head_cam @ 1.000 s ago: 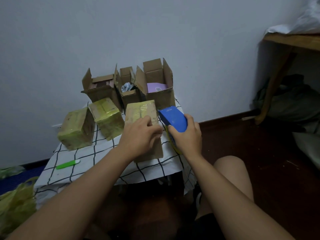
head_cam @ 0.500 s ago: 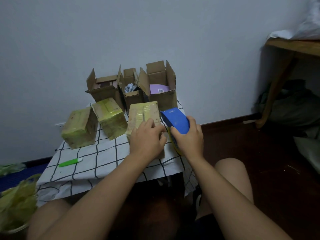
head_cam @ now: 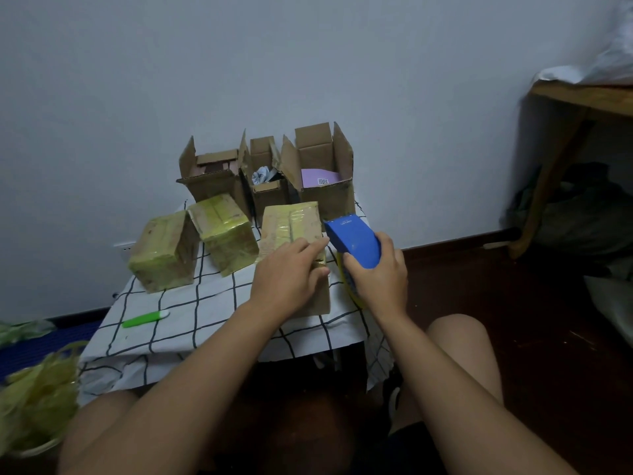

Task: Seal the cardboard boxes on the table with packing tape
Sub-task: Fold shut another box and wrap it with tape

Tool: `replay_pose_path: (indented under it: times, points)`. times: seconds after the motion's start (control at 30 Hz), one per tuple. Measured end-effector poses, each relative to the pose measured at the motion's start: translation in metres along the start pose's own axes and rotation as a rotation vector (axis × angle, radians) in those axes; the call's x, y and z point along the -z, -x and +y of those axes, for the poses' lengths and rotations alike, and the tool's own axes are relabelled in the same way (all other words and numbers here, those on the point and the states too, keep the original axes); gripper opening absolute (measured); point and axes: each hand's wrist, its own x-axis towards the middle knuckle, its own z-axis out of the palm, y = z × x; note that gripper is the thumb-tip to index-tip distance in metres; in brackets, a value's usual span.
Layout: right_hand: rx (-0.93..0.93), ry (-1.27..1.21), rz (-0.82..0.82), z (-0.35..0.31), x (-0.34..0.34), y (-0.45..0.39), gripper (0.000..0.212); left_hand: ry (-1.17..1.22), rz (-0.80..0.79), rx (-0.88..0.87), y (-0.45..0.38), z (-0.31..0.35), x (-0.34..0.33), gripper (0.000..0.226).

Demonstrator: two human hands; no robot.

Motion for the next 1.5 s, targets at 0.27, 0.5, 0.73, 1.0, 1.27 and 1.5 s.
replay_pose_path:
  times: [0.27, 0.5, 0.73, 1.0, 1.27, 1.5]
  points:
    - [-0.003, 0.012, -0.005, -0.001, 0.000, 0.000, 0.064, -0.032, -0.086, -0.020, -0.007, -0.005, 0.013, 0.056]
    - [-0.003, 0.009, -0.003, -0.001, 0.000, 0.000, 0.064, 0.023, 0.019, 0.076, -0.004, 0.005, 0.004, 0.049]
    - [0.007, -0.007, -0.004, 0.000, 0.002, 0.001, 0.062, 0.038, 0.176, 0.142, -0.004, 0.026, -0.019, 0.036]
    - [0.003, -0.004, 0.016, 0.000, 0.000, 0.002, 0.062, -0.061, 0.164, 0.072, 0.002, 0.023, -0.020, 0.044]
    - [0.003, -0.002, -0.008, -0.001, 0.002, 0.002, 0.061, 0.180, -0.126, 0.020, -0.002, -0.009, 0.022, 0.050]
    - [-0.006, 0.013, -0.007, 0.001, 0.001, 0.001, 0.064, 0.226, -0.097, -0.155, -0.010, -0.055, 0.015, 0.033]
